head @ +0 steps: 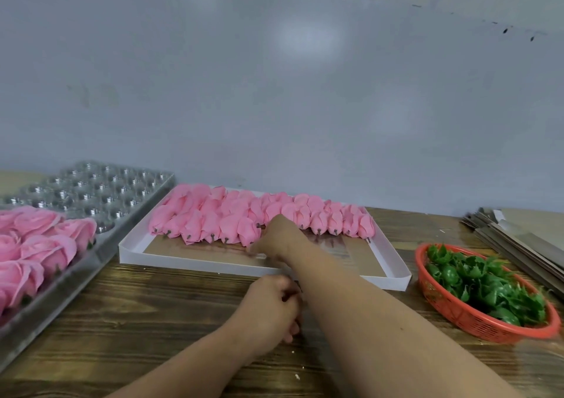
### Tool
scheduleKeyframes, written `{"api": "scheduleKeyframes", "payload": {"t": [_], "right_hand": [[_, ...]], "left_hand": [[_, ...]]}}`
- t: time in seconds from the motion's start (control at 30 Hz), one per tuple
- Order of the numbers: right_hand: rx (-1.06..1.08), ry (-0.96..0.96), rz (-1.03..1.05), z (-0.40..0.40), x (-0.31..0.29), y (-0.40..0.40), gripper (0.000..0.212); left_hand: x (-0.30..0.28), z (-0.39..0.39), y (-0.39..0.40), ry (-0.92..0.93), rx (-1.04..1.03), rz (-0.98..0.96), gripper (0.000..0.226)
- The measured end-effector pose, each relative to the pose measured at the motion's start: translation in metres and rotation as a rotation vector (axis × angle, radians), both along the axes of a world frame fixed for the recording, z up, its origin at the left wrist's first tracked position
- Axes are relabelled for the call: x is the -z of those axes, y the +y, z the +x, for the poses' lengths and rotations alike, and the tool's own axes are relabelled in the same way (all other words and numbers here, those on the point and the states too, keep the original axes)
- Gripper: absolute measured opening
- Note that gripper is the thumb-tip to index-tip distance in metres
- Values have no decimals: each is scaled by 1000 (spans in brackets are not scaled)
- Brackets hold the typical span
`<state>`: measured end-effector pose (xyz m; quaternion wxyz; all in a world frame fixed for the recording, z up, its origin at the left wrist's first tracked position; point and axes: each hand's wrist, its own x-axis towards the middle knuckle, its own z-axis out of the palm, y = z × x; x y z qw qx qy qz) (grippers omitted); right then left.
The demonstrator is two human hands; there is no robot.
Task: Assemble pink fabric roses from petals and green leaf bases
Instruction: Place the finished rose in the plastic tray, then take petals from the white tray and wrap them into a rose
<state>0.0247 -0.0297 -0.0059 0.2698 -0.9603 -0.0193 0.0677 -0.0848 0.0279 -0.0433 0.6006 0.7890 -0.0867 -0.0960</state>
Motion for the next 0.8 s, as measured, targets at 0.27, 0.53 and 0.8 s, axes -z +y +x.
{"api": "scheduleKeyframes", "payload": {"t": [0.27, 0.53, 0.8], "right_hand": [[19, -41, -83, 9, 11, 9, 34], [72, -102, -13, 5, 12, -2, 9], [78, -191, 84, -29, -19, -41, 33]], "left_hand": [[-6, -2, -2, 13, -51, -4, 25], [-1, 0, 0, 16, -12, 7, 27], [0, 3, 4, 107, -32, -122, 30]]}}
